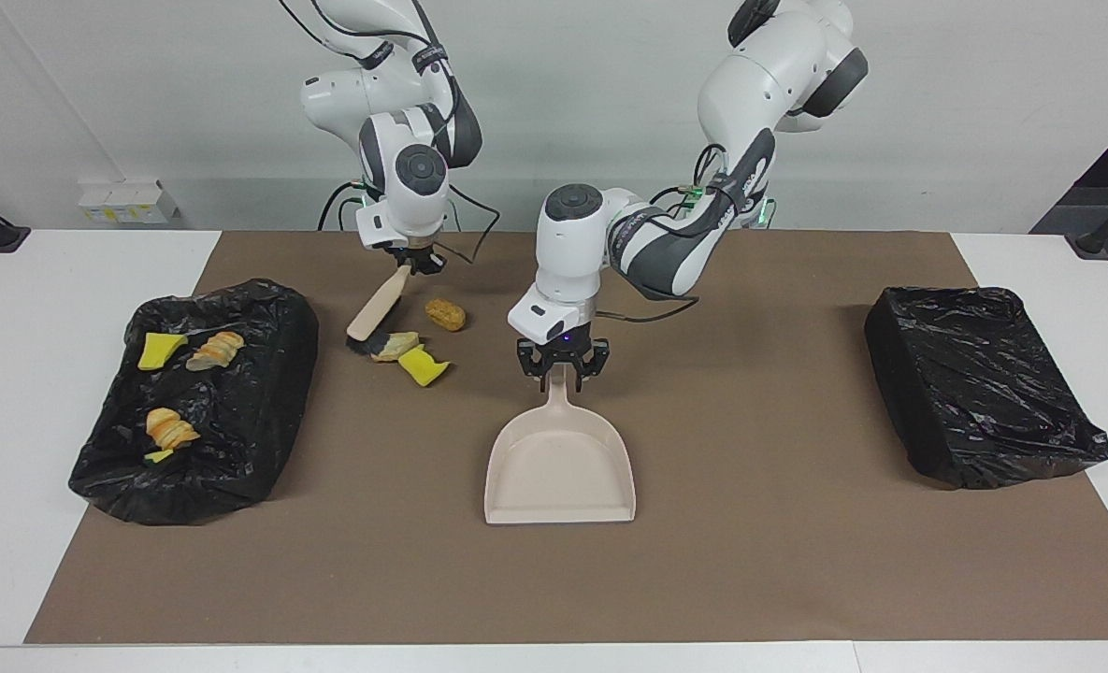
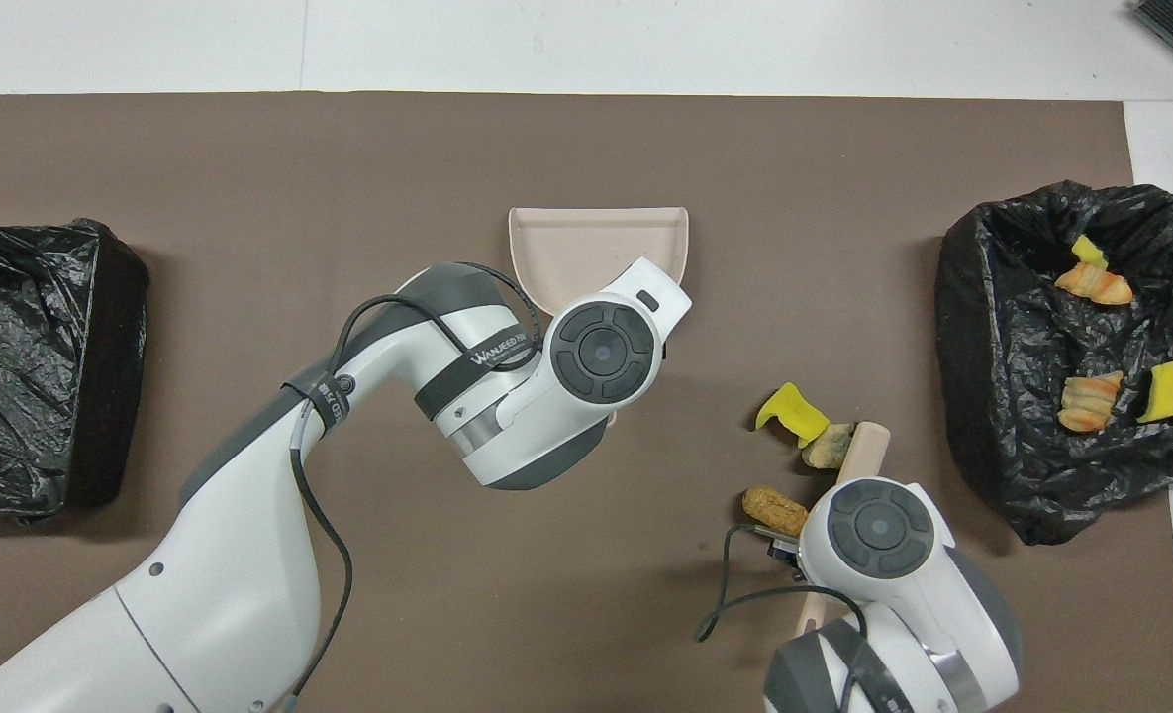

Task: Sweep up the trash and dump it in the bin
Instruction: 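Hold the dustpan with the left gripper while the right gripper sweeps pieces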

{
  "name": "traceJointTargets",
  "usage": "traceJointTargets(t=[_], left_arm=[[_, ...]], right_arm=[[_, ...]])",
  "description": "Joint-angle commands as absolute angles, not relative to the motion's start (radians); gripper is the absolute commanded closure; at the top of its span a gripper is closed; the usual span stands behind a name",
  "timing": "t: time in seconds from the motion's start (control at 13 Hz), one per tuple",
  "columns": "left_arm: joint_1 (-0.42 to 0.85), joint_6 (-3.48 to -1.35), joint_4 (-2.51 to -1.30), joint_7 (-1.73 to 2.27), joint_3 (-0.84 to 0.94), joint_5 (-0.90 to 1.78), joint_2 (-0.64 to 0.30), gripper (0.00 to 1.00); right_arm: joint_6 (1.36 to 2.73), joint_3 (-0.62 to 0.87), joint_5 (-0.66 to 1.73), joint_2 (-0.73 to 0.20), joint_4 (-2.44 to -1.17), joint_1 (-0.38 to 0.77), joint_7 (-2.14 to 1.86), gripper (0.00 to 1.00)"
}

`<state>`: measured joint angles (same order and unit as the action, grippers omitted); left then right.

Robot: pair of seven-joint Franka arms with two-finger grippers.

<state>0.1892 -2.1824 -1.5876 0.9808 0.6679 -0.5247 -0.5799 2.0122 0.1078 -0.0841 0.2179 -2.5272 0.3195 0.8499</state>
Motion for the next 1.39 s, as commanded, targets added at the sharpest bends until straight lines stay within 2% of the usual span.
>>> traceJointTargets(t=[0.0, 0.15, 0.23, 0.31, 0.39, 0.46, 0.62, 0.77, 1.0, 1.16, 1.31], left_arm=[[0.184, -2.155, -1.58, 0.991, 0.676, -0.523, -0.58, 1.0], [0.184, -2.152, -1.58, 0.994, 0.676, -0.522, -0.578, 1.0], [0.184, -2.151, -1.58, 0.996, 0.676, -0.52, -0.577, 0.9], [0.184, -2.152, -1.585, 0.996, 0.676, -0.52, -0.577, 0.23], [0.186, -2.157, -1.592, 0.996, 0.676, -0.522, -0.575, 0.01], [0.186, -2.158, -1.597, 0.996, 0.676, -0.522, -0.574, 0.03], [0.184, -2.161, -1.62, 0.996, 0.677, -0.522, -0.568, 0.24], [0.184, -2.154, -1.617, 0.994, 0.676, -0.522, -0.569, 1.0], [0.176, -2.152, -1.614, 0.889, 0.675, -0.566, -0.563, 1.0], [0.132, -2.134, -1.626, 0.69, 0.677, -0.566, -0.499, 1.0], [0.1, -2.07, -1.631, 0.474, 0.676, -0.565, -0.453, 1.0]], right_arm=[[1.933, 0.11, -0.051, 0.138, -2.395, 0.331, 0.808, 1.0], [1.82, 0.107, -0.054, 0.147, -2.318, 0.325, 0.782, 1.0], [1.76, 0.106, -0.058, 0.155, -2.289, 0.316, 0.761, 1.0], [1.732, 0.101, -0.061, 0.159, -2.28, 0.313, 0.749, 1.0], [1.732, 0.103, -0.081, 0.172, -2.292, 0.308, 0.741, 1.0], [1.741, 0.104, -0.089, 0.184, -2.31, 0.284, 0.724, 1.0], [1.794, 0.106, -0.074, 0.208, -2.368, 0.23, 0.672, 1.0], [1.853, 0.106, -0.072, 0.218, -2.434, 0.235, 0.675, 1.0], [1.949, 0.107, -0.071, 0.187, -2.476, 0.238, 0.681, 1.0], [1.994, 0.109, -0.034, 0.173, -2.474, 0.241, 0.67, 1.0], [2.013, 0.107, 0.006, 0.172, -2.47, 0.303, 0.681, 1.0]])
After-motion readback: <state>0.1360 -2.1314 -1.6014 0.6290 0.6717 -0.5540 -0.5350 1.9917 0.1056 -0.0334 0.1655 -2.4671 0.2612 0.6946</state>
